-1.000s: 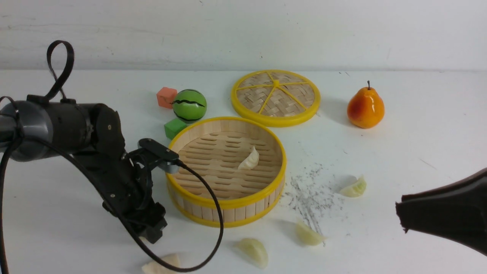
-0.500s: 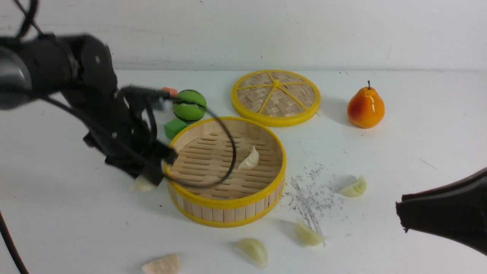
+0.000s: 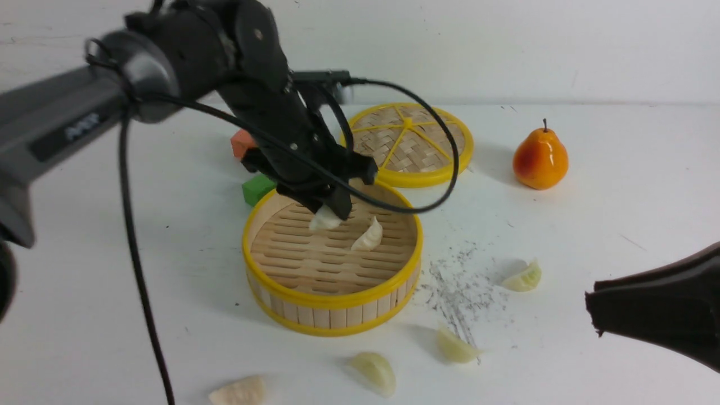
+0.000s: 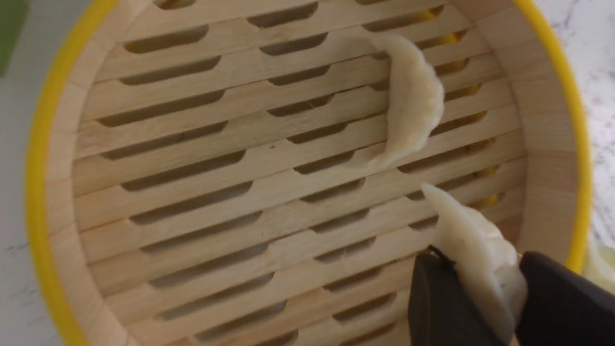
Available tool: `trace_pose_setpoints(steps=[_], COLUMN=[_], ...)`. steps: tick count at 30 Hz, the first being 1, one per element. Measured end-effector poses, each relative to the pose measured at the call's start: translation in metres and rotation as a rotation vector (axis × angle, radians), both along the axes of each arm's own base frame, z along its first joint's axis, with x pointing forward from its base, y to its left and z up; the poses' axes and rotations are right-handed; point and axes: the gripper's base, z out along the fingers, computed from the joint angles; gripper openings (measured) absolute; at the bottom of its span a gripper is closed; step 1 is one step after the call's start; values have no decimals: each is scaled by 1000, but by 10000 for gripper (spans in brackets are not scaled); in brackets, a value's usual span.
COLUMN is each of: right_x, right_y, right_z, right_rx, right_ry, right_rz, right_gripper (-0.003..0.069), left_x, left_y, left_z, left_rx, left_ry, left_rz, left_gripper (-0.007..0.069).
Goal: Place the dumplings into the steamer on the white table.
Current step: 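Place the dumpling into the bamboo steamer basket with the left gripper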
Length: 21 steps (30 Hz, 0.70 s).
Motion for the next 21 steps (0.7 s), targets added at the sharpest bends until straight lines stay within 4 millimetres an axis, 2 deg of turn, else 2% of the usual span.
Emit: trace_pose_setpoints(steps=[3,7,18,21], right_x=[0,0,0,0], right_y=[0,0,0,0], right_z=[0,0,-1,-1], right_rx=[0,-1,-13,-14], right_ry=[-1,-1,-5,-5], right_rz=[0,1,3,4], right_gripper=[97,104,107,107], left_x=[11,24,37,38], left_y=[-5,-7,-10,-10], left_z=[-22,-38,-63,-64], left_rx=[5,0,-11,-12], left_ry=[4,-49,-72,-73], left_rz=[33,70,136,141], left_gripper=[192,192,192,225])
